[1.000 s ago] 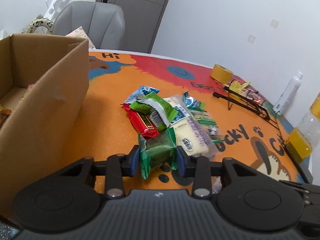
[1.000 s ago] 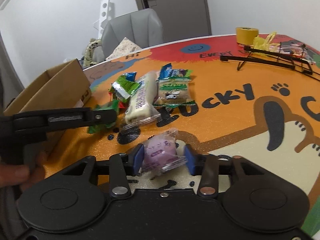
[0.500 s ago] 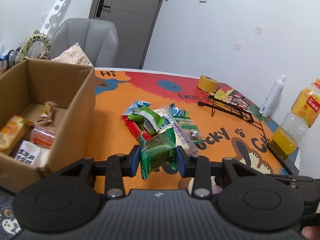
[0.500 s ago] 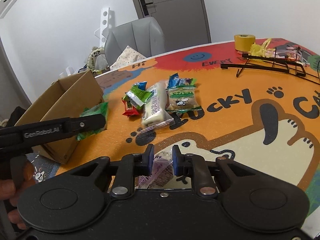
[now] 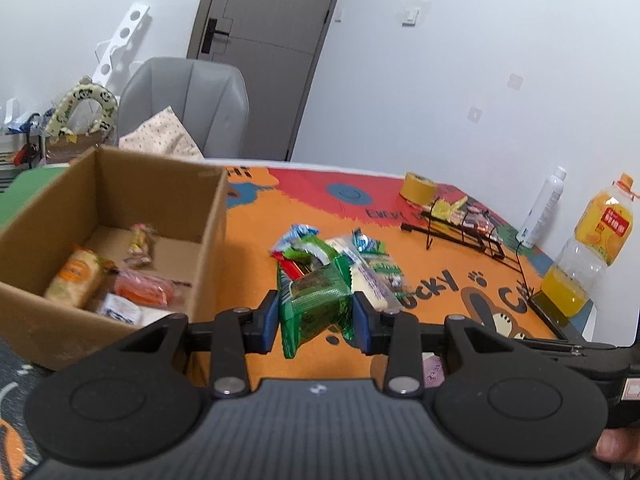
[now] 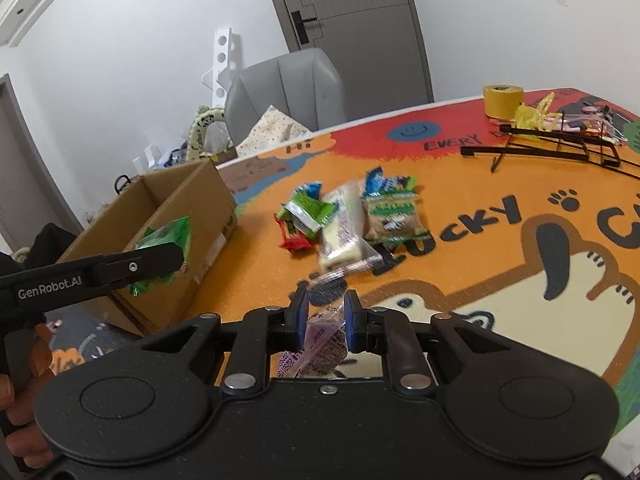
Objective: Organize snacks
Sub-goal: 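Carry the green packet with left tool while right tool carries the pink packet to the box, then open both tools to drop the green and pink packets into the box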
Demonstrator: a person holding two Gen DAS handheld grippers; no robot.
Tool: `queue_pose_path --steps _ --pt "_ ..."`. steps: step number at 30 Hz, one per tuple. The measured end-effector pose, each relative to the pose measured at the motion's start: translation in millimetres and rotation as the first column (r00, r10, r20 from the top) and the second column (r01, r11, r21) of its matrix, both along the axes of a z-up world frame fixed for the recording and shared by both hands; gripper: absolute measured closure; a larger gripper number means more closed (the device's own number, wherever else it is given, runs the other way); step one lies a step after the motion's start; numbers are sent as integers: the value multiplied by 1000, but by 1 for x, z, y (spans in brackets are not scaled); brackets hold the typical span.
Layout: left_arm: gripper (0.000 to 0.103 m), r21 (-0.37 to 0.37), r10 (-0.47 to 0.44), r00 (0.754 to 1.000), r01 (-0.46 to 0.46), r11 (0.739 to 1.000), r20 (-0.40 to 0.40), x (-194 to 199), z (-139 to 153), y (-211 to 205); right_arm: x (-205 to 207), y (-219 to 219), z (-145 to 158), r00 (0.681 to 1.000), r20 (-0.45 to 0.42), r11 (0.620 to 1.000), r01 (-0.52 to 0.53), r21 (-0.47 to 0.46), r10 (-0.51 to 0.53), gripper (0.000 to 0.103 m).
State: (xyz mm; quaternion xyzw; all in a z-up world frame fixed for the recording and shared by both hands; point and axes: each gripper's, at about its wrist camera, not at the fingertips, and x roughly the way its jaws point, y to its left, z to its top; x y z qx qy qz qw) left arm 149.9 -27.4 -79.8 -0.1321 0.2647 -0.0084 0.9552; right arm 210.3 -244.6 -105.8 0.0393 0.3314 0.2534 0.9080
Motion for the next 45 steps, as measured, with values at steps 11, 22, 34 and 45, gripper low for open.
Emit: queue_pose_path --steps 11,22,34,45 --pt "66 12 64 995 -65 998 74 -11 36 39 3 38 33 995 44 995 -90 44 88 86" --pt "66 1 148 987 -149 989 67 -7 40 90 17 95 53 985 84 988 -155 27 152 86" --pt "65 -29 208 978 -208 978 0 -2 19 131 31 137 64 978 123 984 -175 21 171 86" --pt "60 -44 230 973 -231 972 -25 -1 15 148 37 164 71 969 140 978 -206 16 202 86"
